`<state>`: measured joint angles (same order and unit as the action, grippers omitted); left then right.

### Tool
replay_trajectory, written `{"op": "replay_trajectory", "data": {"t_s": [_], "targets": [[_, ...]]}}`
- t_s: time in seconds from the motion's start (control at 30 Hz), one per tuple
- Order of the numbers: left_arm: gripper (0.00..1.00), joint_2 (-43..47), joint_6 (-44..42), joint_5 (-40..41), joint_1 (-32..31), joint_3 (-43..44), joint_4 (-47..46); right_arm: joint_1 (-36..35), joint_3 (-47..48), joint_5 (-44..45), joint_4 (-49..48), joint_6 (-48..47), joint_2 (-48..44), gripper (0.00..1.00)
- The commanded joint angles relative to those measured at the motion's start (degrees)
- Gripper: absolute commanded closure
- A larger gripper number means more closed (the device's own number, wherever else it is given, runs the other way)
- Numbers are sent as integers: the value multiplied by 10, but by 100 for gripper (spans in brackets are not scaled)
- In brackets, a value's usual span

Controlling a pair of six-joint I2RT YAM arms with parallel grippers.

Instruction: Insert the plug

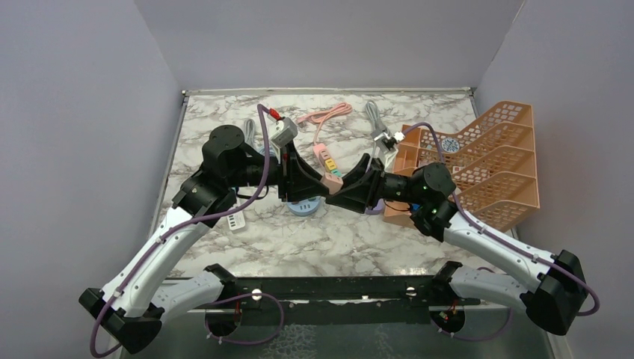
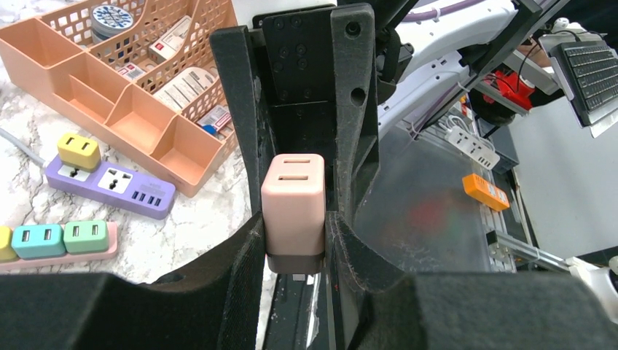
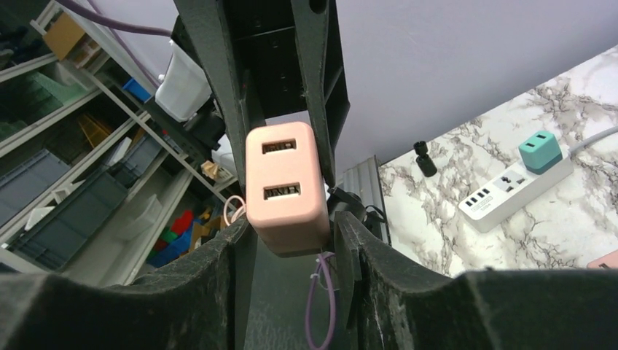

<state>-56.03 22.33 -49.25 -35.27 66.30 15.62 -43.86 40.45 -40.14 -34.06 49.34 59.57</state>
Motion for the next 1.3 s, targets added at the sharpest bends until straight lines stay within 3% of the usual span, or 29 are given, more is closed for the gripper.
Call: {"op": "replay_trajectory", "data": {"t_s": [0.0, 0.13, 0.2, 0.3, 0.33, 0.5, 0.67, 0.93, 1.27], "targets": [[80, 8, -4, -19, -2, -5, -16, 1, 20, -11, -21, 2, -2, 56], [80, 5, -4, -15, -3, -3, -16, 1, 22, -12, -20, 1, 3, 61], [77, 5, -3, -14, -3, -3, -14, 1, 22, -9, -17, -4, 5, 73], [61, 5, -12, 1, -2, 5, 12, 1, 23, -9, 1, -37, 7, 96], [57, 4, -25, 7, -2, 9, 26, 1, 24, -7, 17, -57, 6, 99], [39, 0, -80, 35, -2, 29, 119, 1, 35, -35, 135, -194, -5, 99], [34, -5, -108, 31, -3, 6, 153, 1, 82, -133, 332, -363, 14, 99], [37, -71, -124, 14, -4, -45, 172, 1, 125, -117, 530, -495, 66, 99], [45, -93, -139, 9, -17, -66, 172, 1, 131, -137, 559, -514, 93, 99]]}}
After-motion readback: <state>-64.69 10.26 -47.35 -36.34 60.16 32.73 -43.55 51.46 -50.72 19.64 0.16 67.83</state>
